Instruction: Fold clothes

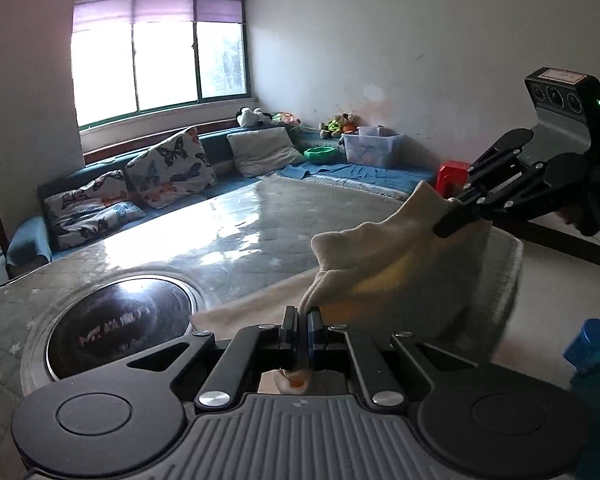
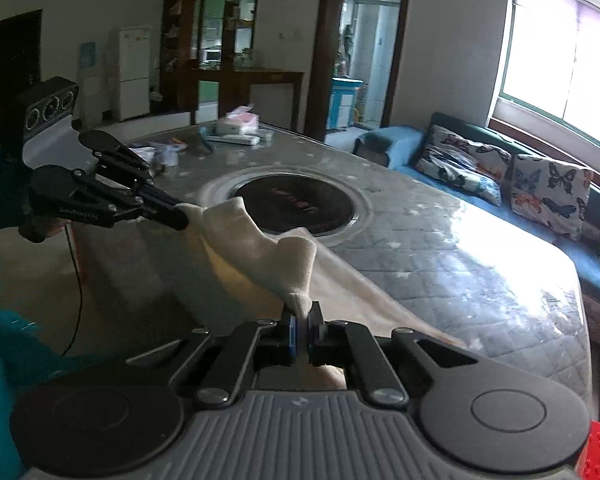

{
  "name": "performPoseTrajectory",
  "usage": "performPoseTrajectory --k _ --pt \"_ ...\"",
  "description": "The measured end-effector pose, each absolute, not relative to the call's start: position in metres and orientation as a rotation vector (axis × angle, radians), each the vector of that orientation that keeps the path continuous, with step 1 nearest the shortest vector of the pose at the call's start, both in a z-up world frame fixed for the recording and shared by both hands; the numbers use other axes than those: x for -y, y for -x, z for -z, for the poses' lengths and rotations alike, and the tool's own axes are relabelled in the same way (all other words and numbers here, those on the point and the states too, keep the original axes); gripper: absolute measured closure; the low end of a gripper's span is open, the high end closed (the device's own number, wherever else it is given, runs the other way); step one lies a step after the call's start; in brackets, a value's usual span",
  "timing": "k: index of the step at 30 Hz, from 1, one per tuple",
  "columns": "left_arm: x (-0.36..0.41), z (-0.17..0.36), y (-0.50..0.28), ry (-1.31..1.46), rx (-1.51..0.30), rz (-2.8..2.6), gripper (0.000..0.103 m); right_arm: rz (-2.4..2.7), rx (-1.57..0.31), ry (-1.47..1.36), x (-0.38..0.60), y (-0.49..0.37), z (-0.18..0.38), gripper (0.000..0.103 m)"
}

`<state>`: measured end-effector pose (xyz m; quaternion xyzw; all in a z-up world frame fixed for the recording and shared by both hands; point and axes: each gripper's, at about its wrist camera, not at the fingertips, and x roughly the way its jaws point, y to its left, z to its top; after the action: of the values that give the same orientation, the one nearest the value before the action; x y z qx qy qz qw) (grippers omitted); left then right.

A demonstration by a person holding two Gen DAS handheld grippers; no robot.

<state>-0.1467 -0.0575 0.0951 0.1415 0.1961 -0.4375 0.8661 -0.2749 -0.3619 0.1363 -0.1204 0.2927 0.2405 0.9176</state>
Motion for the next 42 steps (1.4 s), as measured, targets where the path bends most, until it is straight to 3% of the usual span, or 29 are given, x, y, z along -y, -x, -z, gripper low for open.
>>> performPoseTrajectory --k 12,18,21,24,26,28,35,36,38,42 --pt "0.132 -0.047 0.041 -0.338 -0.565 0.761 0.095 -0.37 -0.717 0.135 0.388 0.154 -0.081 0.096" --pt "0.136 -0.028 0.021 -0.345 -0.617 0.64 0.094 -0.247 -0.767 0.069 0.393 0.136 -0.039 0.082" --pt "0.129 -0.036 0.022 -0.306 -0.605 0.627 0.093 -0.22 -0.743 0.055 0.397 0.143 -0.046 0.075" --pt "0.124 -0.052 0.032 -0.24 -0.597 0.679 0.085 -0.215 -0.711 0.05 0.4 0.15 -0.057 0.075" --pt "0.129 -0.055 0.039 -0.229 -0.603 0.731 0.07 -0.243 -0.706 0.028 0.398 0.149 -0.063 0.075" --pt "0.138 -0.052 0.043 -0.273 -0.604 0.75 0.067 -0.265 -0.714 0.021 0.394 0.143 -0.064 0.075" --pt "0.158 -0.032 0.034 -0.349 -0.672 0.766 0.069 -0.269 -0.773 -0.033 0.387 0.117 -0.046 0.079" --pt "0.159 -0.031 0.034 -0.353 -0.673 0.769 0.072 -0.267 -0.773 -0.035 0.386 0.116 -0.044 0.082" --pt "0.161 -0.031 0.036 -0.359 -0.661 0.767 0.091 -0.259 -0.765 -0.022 0.382 0.115 -0.043 0.099" --pt "0.166 -0.039 0.045 -0.396 -0.588 0.749 0.096 -0.233 -0.728 0.004 0.378 0.12 -0.045 0.103"
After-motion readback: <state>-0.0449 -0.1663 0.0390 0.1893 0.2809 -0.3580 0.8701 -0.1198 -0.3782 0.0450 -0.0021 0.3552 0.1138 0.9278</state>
